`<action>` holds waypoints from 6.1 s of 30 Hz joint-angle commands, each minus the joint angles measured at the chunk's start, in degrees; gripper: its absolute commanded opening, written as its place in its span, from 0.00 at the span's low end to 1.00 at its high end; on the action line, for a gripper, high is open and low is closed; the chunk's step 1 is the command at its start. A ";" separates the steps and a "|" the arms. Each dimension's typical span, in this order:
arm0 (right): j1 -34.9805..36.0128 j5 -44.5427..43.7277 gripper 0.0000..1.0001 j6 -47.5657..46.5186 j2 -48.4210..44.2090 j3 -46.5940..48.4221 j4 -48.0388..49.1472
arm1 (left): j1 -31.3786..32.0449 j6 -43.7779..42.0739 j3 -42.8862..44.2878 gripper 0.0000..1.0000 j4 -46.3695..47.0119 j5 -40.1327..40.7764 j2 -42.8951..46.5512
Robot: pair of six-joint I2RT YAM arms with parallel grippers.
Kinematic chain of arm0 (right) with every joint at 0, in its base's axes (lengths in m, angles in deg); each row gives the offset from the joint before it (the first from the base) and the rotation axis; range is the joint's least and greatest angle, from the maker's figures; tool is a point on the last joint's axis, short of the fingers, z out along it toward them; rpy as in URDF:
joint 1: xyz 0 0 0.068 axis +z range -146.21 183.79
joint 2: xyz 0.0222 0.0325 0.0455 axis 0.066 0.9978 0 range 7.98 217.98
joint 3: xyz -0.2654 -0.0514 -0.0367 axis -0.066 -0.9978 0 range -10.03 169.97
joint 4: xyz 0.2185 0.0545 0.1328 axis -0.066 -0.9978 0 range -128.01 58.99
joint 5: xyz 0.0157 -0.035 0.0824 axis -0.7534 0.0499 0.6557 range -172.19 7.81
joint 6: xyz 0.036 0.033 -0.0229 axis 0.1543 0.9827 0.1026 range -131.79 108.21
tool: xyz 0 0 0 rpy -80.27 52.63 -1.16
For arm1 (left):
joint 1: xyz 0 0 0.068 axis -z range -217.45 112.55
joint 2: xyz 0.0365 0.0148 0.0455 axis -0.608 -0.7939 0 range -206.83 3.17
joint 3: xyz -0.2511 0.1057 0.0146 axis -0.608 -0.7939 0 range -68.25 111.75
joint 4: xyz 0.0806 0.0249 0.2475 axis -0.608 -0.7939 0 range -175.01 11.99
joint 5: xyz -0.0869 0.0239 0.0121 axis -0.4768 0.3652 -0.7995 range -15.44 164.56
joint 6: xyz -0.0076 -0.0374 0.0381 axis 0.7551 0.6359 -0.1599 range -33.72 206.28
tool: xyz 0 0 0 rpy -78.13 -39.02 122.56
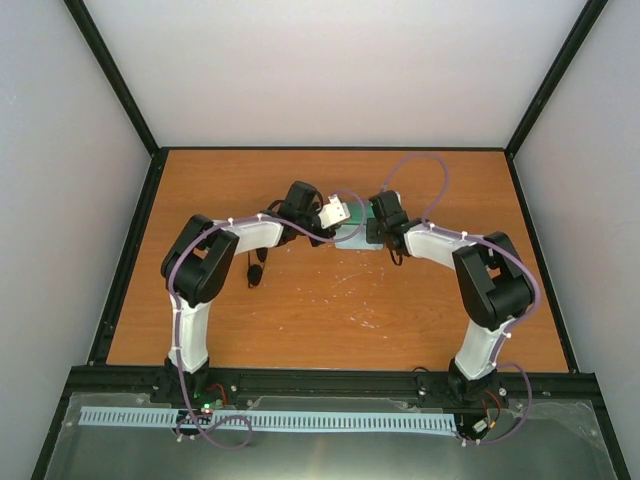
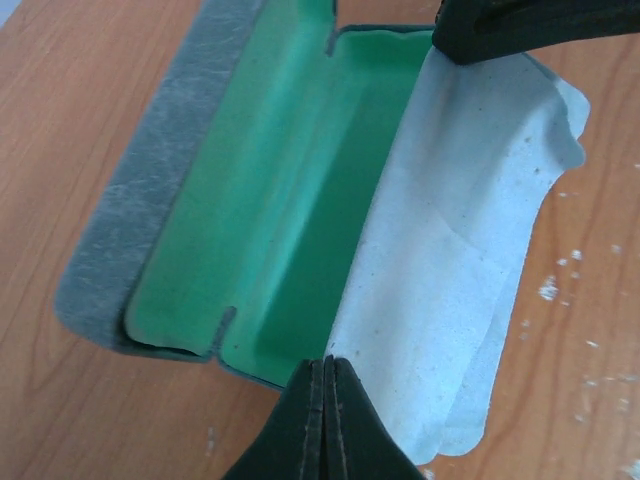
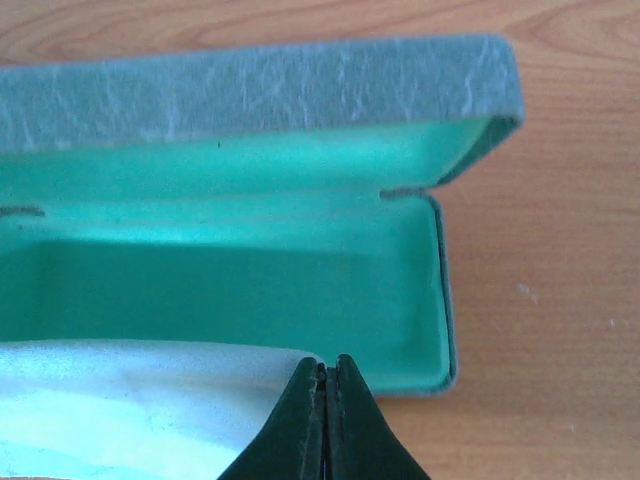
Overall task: Organize the sunglasses
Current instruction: Place the glasses cleaning cloth in the sunglasses case, then pick up the sunglasses from the center of the board.
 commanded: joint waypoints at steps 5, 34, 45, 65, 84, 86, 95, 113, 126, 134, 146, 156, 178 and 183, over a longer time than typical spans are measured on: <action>-1.89 0.32 0.03 -2.81 3.46 5.33 0.59 | -1.22 -1.17 6.04 0.01 -1.04 -1.02 -3.59; -4.15 -1.38 0.03 -5.00 9.39 7.21 6.26 | -1.56 -2.93 14.35 0.01 -1.87 0.42 -10.85; -4.15 0.23 0.03 -4.83 13.86 8.58 7.18 | -1.58 -2.45 11.81 0.01 0.20 1.91 -9.48; -3.92 -2.16 0.40 -4.25 5.20 3.94 6.60 | -1.47 -0.69 2.78 0.57 4.96 2.21 -1.87; 6.31 2.22 0.57 0.31 -7.37 8.55 -7.67 | -11.55 -0.61 -6.71 0.90 1.77 1.41 17.70; 8.81 4.67 0.57 1.27 -4.09 12.54 -10.45 | -16.21 -5.63 -8.30 0.79 0.58 1.66 19.04; 22.06 10.01 0.58 6.59 17.01 33.93 -20.87 | -38.00 -13.76 -7.29 0.38 -2.44 2.73 17.47; 26.56 20.86 0.72 16.11 28.07 48.57 -20.64 | -50.92 -12.53 -8.92 0.38 0.57 -1.95 14.84; 29.92 15.81 0.72 16.90 36.78 59.35 -30.88 | -51.71 -11.38 -10.04 0.38 2.17 -3.56 15.06; 29.60 10.92 0.64 16.94 38.46 61.02 -33.44 | -52.14 -11.64 -12.21 0.38 3.15 -4.21 16.22; 26.87 11.99 0.35 16.26 39.11 59.30 -32.39 | -52.26 -11.10 -13.33 0.38 3.56 -5.22 14.96; 25.46 14.74 0.30 14.63 42.00 62.04 -34.56 | -52.27 -10.75 -13.15 0.37 3.52 -6.24 14.12; 15.64 35.12 0.03 14.21 13.39 18.00 2.94 | -52.16 5.49 -10.71 0.36 0.23 -26.88 21.32; 3.49 56.05 0.03 41.73 5.30 -14.63 64.40 | -49.21 9.70 -9.89 0.34 0.00 -30.79 22.34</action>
